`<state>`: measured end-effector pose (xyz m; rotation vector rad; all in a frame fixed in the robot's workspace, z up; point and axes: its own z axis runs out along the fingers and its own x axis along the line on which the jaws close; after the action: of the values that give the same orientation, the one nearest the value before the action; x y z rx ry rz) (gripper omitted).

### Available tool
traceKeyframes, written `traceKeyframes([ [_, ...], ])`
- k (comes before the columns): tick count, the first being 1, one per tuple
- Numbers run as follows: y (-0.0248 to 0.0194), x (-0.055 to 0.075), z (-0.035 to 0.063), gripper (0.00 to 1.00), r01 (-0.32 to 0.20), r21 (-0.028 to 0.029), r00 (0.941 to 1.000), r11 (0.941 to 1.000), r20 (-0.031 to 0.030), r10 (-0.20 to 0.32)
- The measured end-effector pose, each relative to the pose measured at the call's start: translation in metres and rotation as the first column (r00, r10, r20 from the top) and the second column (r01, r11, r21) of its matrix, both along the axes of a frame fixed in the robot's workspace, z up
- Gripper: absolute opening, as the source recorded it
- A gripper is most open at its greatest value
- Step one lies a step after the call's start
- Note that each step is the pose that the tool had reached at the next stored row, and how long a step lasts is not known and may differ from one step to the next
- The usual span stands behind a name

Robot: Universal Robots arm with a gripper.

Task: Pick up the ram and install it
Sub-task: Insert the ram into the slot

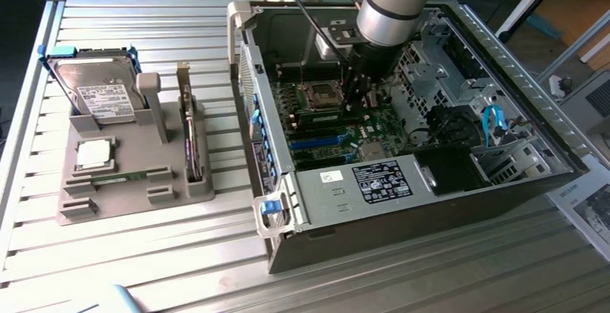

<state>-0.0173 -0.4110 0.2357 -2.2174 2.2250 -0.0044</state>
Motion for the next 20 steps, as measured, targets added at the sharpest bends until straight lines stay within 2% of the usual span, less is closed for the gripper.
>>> traceKeyframes([
  [11,0.0000,0.0000,-0.0060,0.12,0.000,0.0000,1.0000,1.0000,0.0000,0.000],
  [20,0.0000,0.0000,-0.0064,0.13,0.000,0.0001,1.0000,1.0000,0.0000,0.000],
])
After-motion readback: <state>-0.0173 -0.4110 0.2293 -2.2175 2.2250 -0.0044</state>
